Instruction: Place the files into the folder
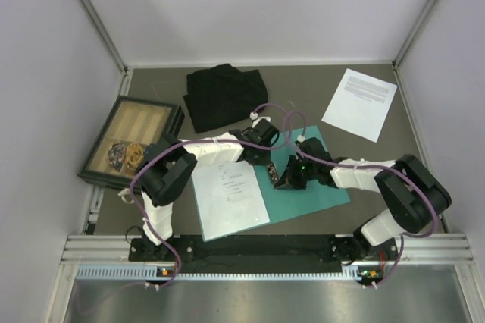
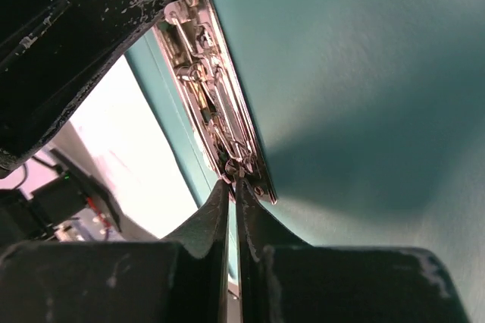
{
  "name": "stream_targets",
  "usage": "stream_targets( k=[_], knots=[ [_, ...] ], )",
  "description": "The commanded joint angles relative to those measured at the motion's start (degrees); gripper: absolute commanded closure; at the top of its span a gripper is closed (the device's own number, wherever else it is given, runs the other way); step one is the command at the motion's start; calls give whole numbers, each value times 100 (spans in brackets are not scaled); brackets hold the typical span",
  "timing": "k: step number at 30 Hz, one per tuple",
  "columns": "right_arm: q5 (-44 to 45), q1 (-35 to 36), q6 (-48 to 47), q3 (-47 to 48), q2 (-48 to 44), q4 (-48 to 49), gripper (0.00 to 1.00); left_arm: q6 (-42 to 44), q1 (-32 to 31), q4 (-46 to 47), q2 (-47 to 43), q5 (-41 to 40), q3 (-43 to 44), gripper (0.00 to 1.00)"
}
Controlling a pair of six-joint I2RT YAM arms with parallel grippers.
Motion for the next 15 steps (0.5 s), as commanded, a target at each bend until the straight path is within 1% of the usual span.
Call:
stream_targets(
  k=[1, 4, 6, 7, 9, 12, 14, 15],
  knots=[
    [732, -20, 250, -631, 885, -241, 100, 386, 24, -1183, 530, -20, -331, 100],
    [969, -64, 506, -703, 1342, -109, 100, 404, 24, -1191, 547, -2, -304, 100],
    [1241, -64, 472, -624, 1518, -283, 100, 421, 24, -1209, 556, 6, -287, 100],
    [1356, -64, 384, -484, 1658, -554, 100, 439, 24, -1200, 556, 15, -295, 100],
    [1584, -73, 314, -413, 1633, -749, 100, 457, 24, -1192, 547, 6, -304, 100],
    [1910, -12, 59, -132, 1081, -1443, 100, 492, 24, -1156, 530, 33, -339, 100],
    [1552, -20, -73, 44, 678, -1428, 100, 553, 24, -1139, 547, 42, -339, 100],
    [1011, -73, -56, 79, 588, -1331, 100, 579, 24, -1147, 556, 42, -331, 100]
  ],
)
